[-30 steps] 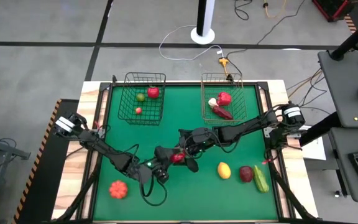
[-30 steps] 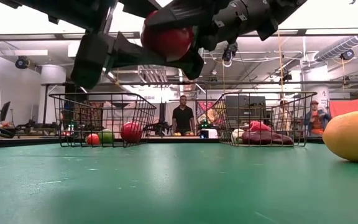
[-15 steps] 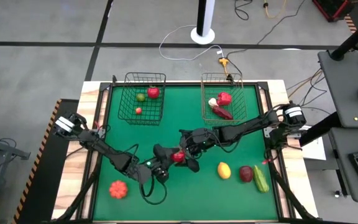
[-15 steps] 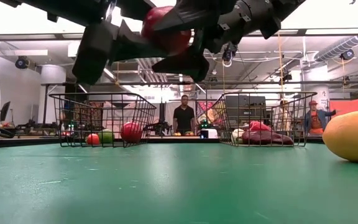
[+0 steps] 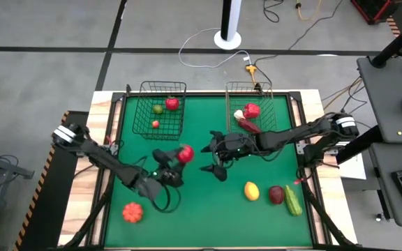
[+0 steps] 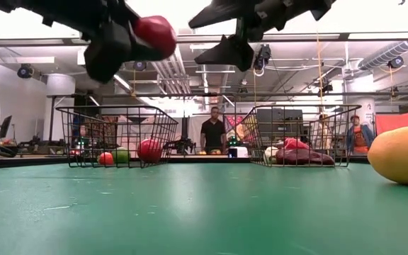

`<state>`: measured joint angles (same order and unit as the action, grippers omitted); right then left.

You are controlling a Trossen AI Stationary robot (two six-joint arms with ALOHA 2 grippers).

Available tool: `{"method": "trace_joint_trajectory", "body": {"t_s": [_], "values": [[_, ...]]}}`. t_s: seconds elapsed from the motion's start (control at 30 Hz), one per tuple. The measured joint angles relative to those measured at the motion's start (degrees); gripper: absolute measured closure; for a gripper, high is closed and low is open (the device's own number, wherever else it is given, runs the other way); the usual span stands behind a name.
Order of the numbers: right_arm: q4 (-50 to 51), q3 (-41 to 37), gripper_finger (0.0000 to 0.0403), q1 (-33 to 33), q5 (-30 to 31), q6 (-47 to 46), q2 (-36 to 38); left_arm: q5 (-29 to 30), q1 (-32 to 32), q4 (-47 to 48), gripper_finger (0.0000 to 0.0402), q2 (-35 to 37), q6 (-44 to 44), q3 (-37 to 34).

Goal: Sort produce into baskets
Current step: Put the tomato into the black wire basket

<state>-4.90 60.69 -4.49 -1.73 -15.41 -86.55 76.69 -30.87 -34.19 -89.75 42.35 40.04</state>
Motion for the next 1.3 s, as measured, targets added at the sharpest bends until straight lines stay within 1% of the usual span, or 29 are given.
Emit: {"method": "trace_joint_trajectory", "body": {"t_s": [0.2,0.4,0.47,0.57,0.6,0.63,0.7,0.73,0.8,0.83,0.9,0.93,1.0,1.07,1.17,1.3], "values": [[-0.3,0.0,0.0039,0.2,0.7,2.0,1.7,-0.2,1.6,0.1,0.0147,10.4,3.1,-2.6],[0.2,0.0,0.0039,0.3,0.8,1.9,1.5,-1.1,6.6,3.5,0.0147,23.0,3.6,-5.5],[0.2,0.0,0.0039,0.3,0.8,1.7,1.5,-2.5,8.8,6.1,0.0147,26.2,3.0,-5.9],[0.3,0.0,0.0039,0.3,0.8,1.8,1.3,-8.9,13.2,13.3,0.0147,29.9,-0.6,-6.0],[0.3,0.0,0.0039,0.4,0.7,1.9,1.3,-11.5,15.0,16.4,0.0147,30.8,-2.4,-5.9],[0.2,0.0,0.0039,0.4,0.7,1.9,1.3,-13.7,17.0,21.5,0.0148,31.8,-5.3,-5.3],[0.1,0.0,0.0039,0.7,0.8,1.7,1.3,-16.8,21.5,32.4,0.0148,32.8,-14.9,-3.1],[0.1,0.0,0.0039,0.8,0.7,1.6,1.3,-19.7,24.2,38.9,0.0148,33.2,-20.6,-1.4],[0.2,0.0,0.0039,0.9,0.8,1.5,1.3,-30.0,29.4,51.7,0.0148,33.4,-30.7,2.2],[0.2,0.0,0.0039,1.0,0.7,1.5,1.3,-34.9,32.0,56.6,0.0148,32.9,-34.4,4.0],[0.2,0.0,0.0039,1.1,0.7,1.5,1.3,-43.0,36.3,65.8,0.0148,31.9,-39.4,7.5],[0.3,0.0,0.0039,1.2,0.7,1.5,1.3,-45.6,38.4,70.4,0.0148,31.3,-41.0,9.3],[0.3,0.0,0.0039,1.2,0.7,1.5,1.3,-49.2,42.3,77.8,0.0148,29.9,-42.3,12.6],[0.3,0.0,0.0039,1.2,0.7,1.4,1.3,-50.4,46.0,82.9,0.0148,28.3,-41.8,14.7],[0.4,0.0,0.0039,1.2,0.4,1.0,1.3,-51.1,50.9,83.3,0.0148,26.2,-35.6,15.5],[0.4,0.0,0.0039,1.2,0.3,0.9,1.3,-59.0,55.1,83.6,0.0148,22.9,-27.2,15.4]]}}
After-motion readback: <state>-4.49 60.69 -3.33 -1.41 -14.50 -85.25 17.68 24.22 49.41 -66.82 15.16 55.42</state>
